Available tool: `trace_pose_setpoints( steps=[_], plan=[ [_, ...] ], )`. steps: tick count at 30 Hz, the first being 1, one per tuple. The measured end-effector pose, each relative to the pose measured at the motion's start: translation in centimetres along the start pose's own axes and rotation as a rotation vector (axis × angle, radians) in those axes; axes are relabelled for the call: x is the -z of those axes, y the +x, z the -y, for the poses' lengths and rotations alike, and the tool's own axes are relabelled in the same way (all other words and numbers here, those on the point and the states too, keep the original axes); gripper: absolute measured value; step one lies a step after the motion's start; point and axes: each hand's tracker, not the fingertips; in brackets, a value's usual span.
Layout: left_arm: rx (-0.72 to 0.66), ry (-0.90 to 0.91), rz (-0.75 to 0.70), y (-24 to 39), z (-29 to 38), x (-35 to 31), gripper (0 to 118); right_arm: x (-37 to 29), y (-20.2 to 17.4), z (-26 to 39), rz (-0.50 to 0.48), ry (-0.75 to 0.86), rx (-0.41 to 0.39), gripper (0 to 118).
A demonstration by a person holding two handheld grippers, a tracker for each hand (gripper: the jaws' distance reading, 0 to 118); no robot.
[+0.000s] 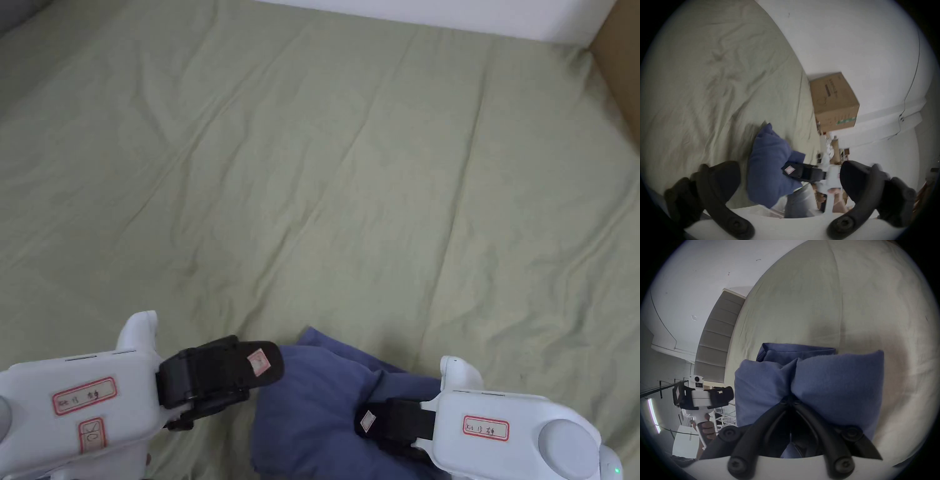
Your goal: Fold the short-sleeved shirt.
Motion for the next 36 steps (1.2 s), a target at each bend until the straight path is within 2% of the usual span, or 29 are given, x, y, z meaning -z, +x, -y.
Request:
trace_pose_setpoints(
  steps=[4,6,9,15,16,17,18,19,20,21,22,23,26,31,34,36],
  plan=[
    [-0.055,-0.107,0.001,-1.3,-0.6,3.0,106,-0.2,-0.1,0.0,-0.003,-0.001,0.01,0],
    [-0.073,-0.151,-0.049,-1.5,-0.9,4.6,103,-0.2,-0.2,-0.1,-0.002,-0.001,0.008,0],
    [-0.059,-0.202,-0.133,-1.7,-1.1,7.1,107,-0.2,0.1,-0.1,-0.003,-0.002,0.015,0],
    [-0.045,-0.168,-0.116,-0.8,-0.4,6.7,106,-0.1,0.2,0.0,-0.017,0.0,0.031,0],
    [-0.037,-0.167,-0.118,-0.9,-0.3,6.7,102,-0.2,0.3,0.0,-0.022,-0.001,0.036,0],
    [-0.015,-0.163,-0.156,-0.3,-0.2,6.4,87,-0.2,0.3,0.0,-0.026,-0.002,0.041,0],
    [0.042,-0.186,-0.251,-0.2,-0.7,6.4,46,-0.2,0.2,0.0,-0.027,-0.002,0.042,0],
    [0.12,-0.213,-0.343,0.3,-0.8,6.2,41,-0.2,0.1,0.0,-0.026,-0.002,0.041,0],
    [0.129,-0.236,-0.329,0.2,-0.9,6.2,41,-0.1,0.8,-0.1,-0.031,-0.003,0.039,0],
    [0.045,-0.22,-0.264,-0.2,-1.0,5.9,40,-0.1,0.5,0.0,-0.038,-0.009,0.04,0],
    [-0.025,-0.227,-0.259,-0.2,-1.4,5.8,40,-0.3,0.4,-0.1,-0.01,0.003,0.035,0],
    [-0.037,-0.227,-0.269,-0.3,-1.6,6.0,40,-0.5,0.1,-0.2,-0.01,0.0,0.026,0],
    [0.042,-0.236,-0.278,0.2,-1.6,6.1,39,-1.1,-1.2,-0.3,0.037,-0.001,-0.018,0],
    [-0.085,-0.237,-0.15,-0.4,-2.7,3.9,39,-4.7,-2.3,0.0,0.019,0.108,-0.044,0],
    [-0.09,-0.224,-0.198,-1.0,-4.0,1.3,39,-8.0,-2.2,0.3,0.036,0.188,-0.014,0],
    [-0.09,-0.213,-0.239,-1.8,-5.2,-1.5,39,-9.8,-2.0,0.4,0.101,0.229,-0.016,0]
  ],
)
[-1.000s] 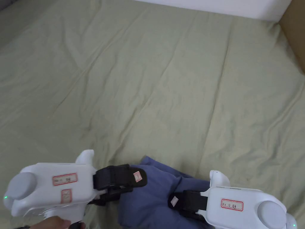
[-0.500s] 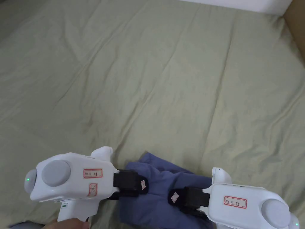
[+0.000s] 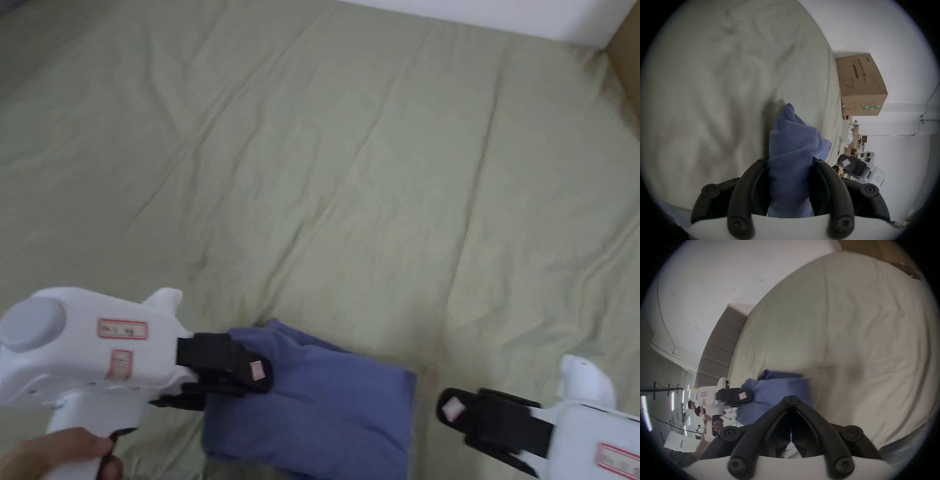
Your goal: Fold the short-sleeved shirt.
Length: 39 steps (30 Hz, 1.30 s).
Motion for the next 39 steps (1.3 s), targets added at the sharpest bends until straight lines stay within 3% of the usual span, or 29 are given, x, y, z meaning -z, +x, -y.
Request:
trace_pose_setpoints(
  steps=[5,10,14,18,27,32,39],
  plan=[
    [0.042,0.085,-0.199,-2.4,-2.4,-8.4,39,-2.1,0.6,-0.2,0.144,0.029,-0.016,0],
    [0.086,0.158,-0.385,-4.8,-5.7,-15.6,39,-1.1,-0.1,1.0,0.161,0.0,0.06,0],
    [0.033,0.185,-0.518,-8.0,-8.7,-19.4,39,0.1,-1.6,2.2,0.204,-0.031,0.071,0],
    [0.041,0.196,-0.56,-10.5,-11.5,-22.2,39,1.3,-3.2,2.5,0.195,-0.087,0.063,0],
    [-0.012,0.141,-0.723,-15.4,-16.5,-24.6,39,2.8,-8.0,0.7,0.253,-0.11,-0.044,0],
    [-0.037,0.154,-0.701,-17.0,-17.4,-24.9,39,3.2,-10.3,0.2,0.23,-0.106,-0.088,0],
    [-0.009,0.181,-0.729,-17.2,-16.6,-27.1,50,3.9,-12.3,0.8,0.189,-0.136,-0.12,0]
  ],
)
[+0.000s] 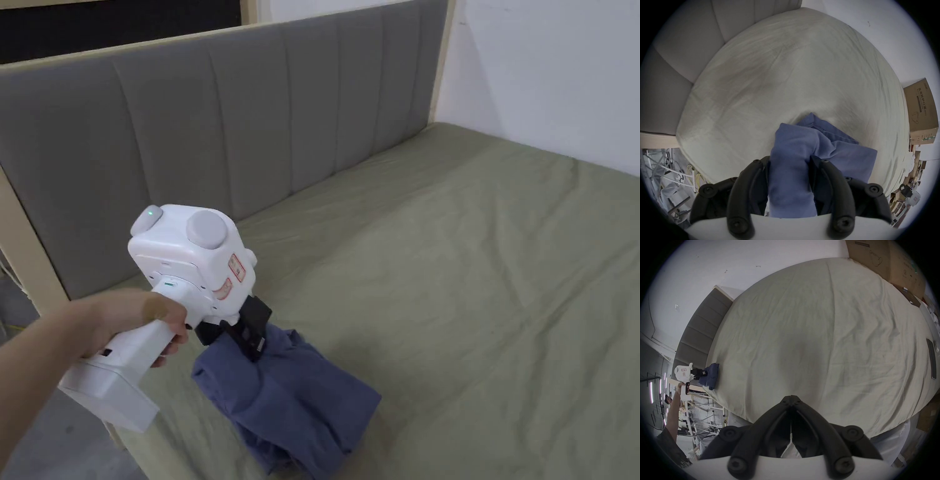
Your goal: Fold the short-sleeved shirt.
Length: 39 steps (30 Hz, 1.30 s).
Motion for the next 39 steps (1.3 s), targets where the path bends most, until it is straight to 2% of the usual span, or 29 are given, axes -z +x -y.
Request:
trace_pose_setpoints(
  steps=[3,5,6,7,8,9,12,15,18,23,26,29,31,33,35,39],
  plan=[
    [0.03,0.1,-0.05,-0.6,0.9,-4.0,53,0.1,-0.3,0.2,-0.016,-0.004,-0.022,0],
    [-0.012,0.174,-0.084,-1.6,1.9,-6.4,53,0.2,-0.2,0.3,-0.033,-0.003,-0.027,0],
    [-0.055,0.198,-0.068,-2.1,2.5,-7.3,44,0.2,-0.2,0.4,-0.041,0.002,-0.026,0],
    [-0.129,0.196,-0.058,-2.3,3.5,-8.1,19,0.1,-0.1,0.5,-0.051,0.008,-0.023,0],
    [-0.199,0.192,-0.019,-2.6,4.7,-8.6,1,0.1,0.2,0.6,-0.062,0.015,-0.02,0],
    [-0.216,0.182,0.058,-2.5,5.9,-8.5,2,0.0,0.4,0.6,-0.07,0.022,-0.016,0],
    [-0.186,0.173,0.124,1.2,10.1,-7.7,2,-0.8,1.2,0.9,-0.079,0.052,-0.012,0],
    [-0.161,0.206,0.257,6.8,13.7,-7.3,2,-2.2,2.4,0.9,-0.061,0.092,-0.021,0],
    [-0.098,0.319,0.388,13.8,15.7,-8.4,2,-4.2,3.7,0.7,-0.031,0.175,-0.029,0],
    [0.163,0.683,0.276,27.3,17.8,-13.3,2,-8.4,4.9,-0.3,0.105,0.382,-0.121,0],
    [0.249,0.879,0.276,34.9,19.1,-16.6,2,-11.3,5.3,-1.2,0.151,0.542,-0.151,0],
    [0.326,1.052,0.193,40.1,21.1,-18.5,2,-14.5,5.2,-1.9,0.195,0.718,-0.172,0],
    [0.358,1.106,0.211,42.1,22.3,-19.2,2,-16.3,5.0,-2.1,0.231,0.826,-0.218,0],
    [0.381,1.149,0.307,43.4,23.0,-19.7,2,-17.7,4.4,-2.2,0.273,0.939,-0.268,0],
    [0.399,1.185,0.345,44.4,23.3,-20.0,2,-18.7,4.0,-2.1,0.311,1.04,-0.303,0],
    [0.43,1.257,0.244,46.0,24.4,-21.4,2,-19.2,3.6,-1.8,0.344,1.149,-0.297,0]
  ],
)
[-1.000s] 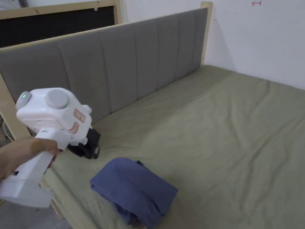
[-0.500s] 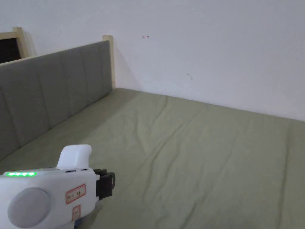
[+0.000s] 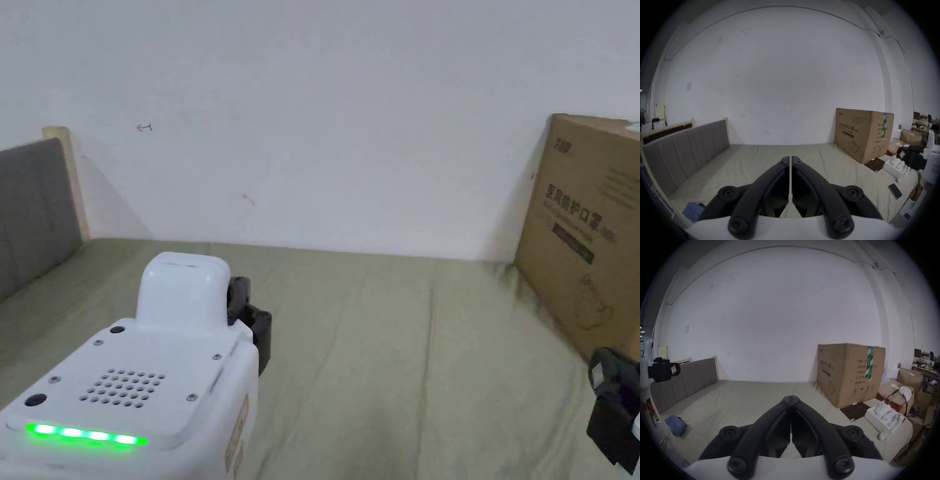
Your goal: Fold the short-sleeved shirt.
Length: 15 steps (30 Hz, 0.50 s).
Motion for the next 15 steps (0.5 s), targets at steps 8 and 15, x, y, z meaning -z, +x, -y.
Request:
trace_pose_setpoints(
  steps=[8,15],
  plan=[
    [-0.04,0.057,-0.01,-1.0,-0.3,-2.3,5,0.4,-0.7,1.2,-0.025,-0.044,-0.037,26],
    [-0.056,0.078,-0.056,-2.1,-0.6,-2.6,118,0.8,-1.6,1.7,-0.023,-0.037,-0.048,118]
  ],
)
